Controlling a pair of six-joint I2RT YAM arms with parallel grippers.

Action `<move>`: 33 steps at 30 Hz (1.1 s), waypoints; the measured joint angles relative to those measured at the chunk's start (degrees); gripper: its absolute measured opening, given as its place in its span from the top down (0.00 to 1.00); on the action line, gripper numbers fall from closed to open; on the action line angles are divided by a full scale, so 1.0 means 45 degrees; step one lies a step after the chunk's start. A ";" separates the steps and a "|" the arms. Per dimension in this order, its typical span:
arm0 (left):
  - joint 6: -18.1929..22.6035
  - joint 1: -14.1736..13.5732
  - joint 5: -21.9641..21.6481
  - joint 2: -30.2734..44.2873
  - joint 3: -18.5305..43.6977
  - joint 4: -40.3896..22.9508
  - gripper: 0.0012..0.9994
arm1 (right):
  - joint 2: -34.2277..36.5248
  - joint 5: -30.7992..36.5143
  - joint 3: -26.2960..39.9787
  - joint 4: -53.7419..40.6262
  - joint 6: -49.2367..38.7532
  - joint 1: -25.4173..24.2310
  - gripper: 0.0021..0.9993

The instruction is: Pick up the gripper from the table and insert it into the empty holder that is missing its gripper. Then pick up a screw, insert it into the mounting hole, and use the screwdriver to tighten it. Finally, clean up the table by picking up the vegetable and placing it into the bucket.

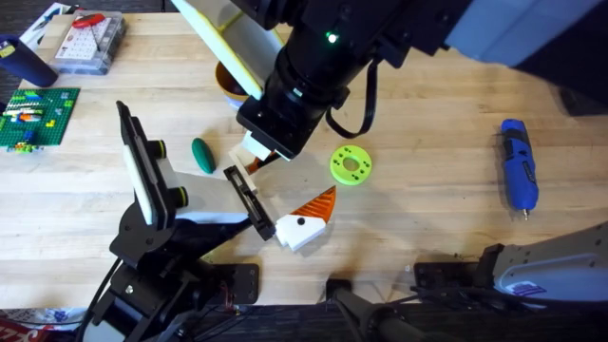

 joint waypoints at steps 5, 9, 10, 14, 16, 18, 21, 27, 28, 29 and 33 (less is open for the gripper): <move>-0.0012 0.0000 -0.0023 0.0003 0.0000 0.0029 0.00 | 0.0000 0.0149 0.0000 -0.0036 0.0000 0.0000 1.00; -0.0012 0.0000 -0.0046 0.0004 0.0000 0.0033 0.00 | 0.0000 0.0761 0.0025 0.0024 0.0000 0.0000 1.00; -0.0012 0.0000 -0.0047 0.0003 0.0000 0.0032 0.00 | 0.0000 0.0857 0.0031 0.0099 0.0000 -0.0001 1.00; -0.0012 0.0000 -0.0051 -0.0001 0.0000 0.0028 0.00 | 0.0000 0.0942 0.0058 0.0231 0.0000 -0.0015 1.00; -0.0012 0.0000 -0.0051 -0.0001 0.0000 0.0032 0.00 | 0.0000 0.0800 0.0058 0.0300 0.0001 -0.0014 1.00; -0.0012 0.0000 -0.0051 -0.0001 0.0000 0.0033 0.00 | 0.0000 0.0646 0.0059 0.0462 0.0000 -0.0010 1.00; -0.0012 0.0000 -0.0051 0.0004 0.0000 0.0033 0.00 | 0.0000 0.0482 0.0063 0.0653 0.0000 -0.0010 1.00; -0.0012 0.0000 -0.0051 -0.0001 0.0000 0.0028 0.00 | 0.0000 0.0282 0.0063 0.0843 0.0000 -0.0009 1.00; -0.0012 0.0000 -0.0051 -0.0001 0.0000 0.0028 0.00 | 0.0000 0.0254 0.0063 0.0842 0.0000 0.0001 1.00; -0.0012 0.0000 -0.0051 -0.0001 0.0000 0.0028 0.00 | 0.0000 0.0231 0.0063 0.0827 0.0000 0.0006 1.00; -0.0012 0.0000 -0.0051 -0.0001 0.0000 0.0032 0.00 | 0.0009 0.0149 0.0065 0.0779 0.0000 0.0045 1.00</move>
